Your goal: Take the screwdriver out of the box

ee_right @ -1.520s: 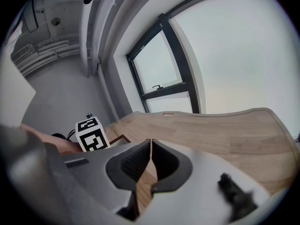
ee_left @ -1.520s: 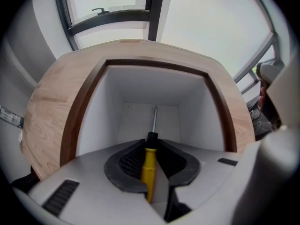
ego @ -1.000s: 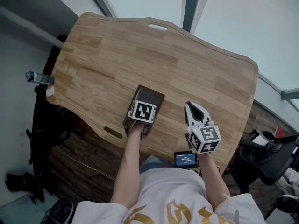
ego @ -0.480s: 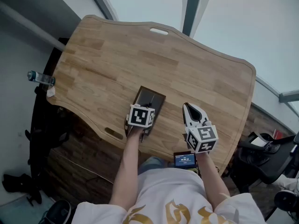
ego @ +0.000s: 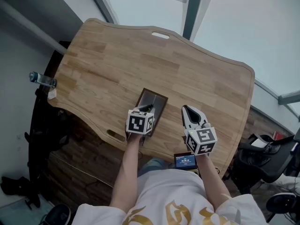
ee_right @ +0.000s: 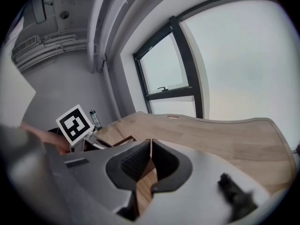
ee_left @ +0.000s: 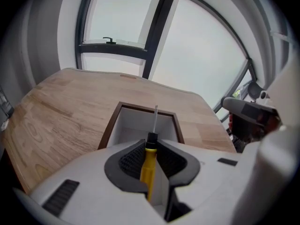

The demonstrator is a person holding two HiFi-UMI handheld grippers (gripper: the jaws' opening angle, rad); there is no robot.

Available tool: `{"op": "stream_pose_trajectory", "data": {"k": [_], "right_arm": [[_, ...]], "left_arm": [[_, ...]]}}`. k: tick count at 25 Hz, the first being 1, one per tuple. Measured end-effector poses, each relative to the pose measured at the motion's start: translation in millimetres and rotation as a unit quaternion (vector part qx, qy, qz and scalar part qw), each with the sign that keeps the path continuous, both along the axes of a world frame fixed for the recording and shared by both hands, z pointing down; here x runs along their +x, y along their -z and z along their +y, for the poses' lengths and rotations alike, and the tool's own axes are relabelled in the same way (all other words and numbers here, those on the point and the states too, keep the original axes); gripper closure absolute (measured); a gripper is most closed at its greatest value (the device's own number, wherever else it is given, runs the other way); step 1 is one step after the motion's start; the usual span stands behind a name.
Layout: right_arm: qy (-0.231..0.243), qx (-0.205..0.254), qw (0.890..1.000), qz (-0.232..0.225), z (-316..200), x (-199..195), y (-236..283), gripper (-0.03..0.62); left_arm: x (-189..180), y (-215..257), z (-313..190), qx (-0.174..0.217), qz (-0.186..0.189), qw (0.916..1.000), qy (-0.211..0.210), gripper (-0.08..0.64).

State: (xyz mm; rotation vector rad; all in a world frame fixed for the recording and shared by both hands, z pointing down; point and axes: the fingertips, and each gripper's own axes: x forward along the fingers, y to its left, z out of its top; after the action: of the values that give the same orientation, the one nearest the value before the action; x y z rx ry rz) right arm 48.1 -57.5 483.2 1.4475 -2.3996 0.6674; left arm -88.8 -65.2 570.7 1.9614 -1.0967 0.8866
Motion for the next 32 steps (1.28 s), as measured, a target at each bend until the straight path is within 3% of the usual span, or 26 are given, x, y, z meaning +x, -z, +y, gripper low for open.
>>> {"op": "stream_pose_trajectory", "data": {"k": [7,14,21,32], "right_arm": [[-0.018,0.025,0.999,0.018,2,0,11,0.558],[-0.029,0.034,0.999,0.018,0,3,20,0.56],[-0.037,0.048,0.998,0.018,0,1,32,0.559],[-0.032,0.065,0.997,0.025,5,-9,50,0.56]], "left_arm": [[-3,18,1,0.023,0.055,0.998,0.019,0.479],[7,49,5,0.073,0.132,0.9883,0.023,0.479],[5,60,5,0.09,0.14,0.9856,0.028,0.479],[-14,116,-8,0.193,0.135,0.9709,0.044,0.479]]}}
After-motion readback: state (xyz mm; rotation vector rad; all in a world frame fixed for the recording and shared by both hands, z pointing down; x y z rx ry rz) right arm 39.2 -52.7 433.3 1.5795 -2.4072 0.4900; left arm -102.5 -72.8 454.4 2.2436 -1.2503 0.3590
